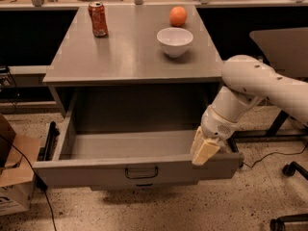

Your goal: Open top drawer

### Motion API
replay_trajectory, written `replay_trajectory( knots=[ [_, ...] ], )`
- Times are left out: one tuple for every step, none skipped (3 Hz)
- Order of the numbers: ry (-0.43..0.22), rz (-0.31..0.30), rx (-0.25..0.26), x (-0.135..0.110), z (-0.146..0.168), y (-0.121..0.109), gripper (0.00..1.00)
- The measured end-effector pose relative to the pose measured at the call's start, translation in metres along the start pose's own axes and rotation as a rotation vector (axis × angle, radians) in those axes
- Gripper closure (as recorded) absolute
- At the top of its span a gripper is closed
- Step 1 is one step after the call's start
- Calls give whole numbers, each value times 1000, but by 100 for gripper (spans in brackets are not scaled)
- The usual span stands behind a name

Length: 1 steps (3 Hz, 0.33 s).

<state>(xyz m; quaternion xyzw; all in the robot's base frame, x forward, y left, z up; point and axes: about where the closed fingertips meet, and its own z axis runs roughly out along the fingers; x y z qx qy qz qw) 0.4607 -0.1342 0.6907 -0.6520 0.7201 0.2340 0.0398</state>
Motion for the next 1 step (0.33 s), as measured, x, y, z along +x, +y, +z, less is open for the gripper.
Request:
replay_trajectory(
  knots=[
    [0, 0, 0, 0, 0, 0, 36]
  ],
)
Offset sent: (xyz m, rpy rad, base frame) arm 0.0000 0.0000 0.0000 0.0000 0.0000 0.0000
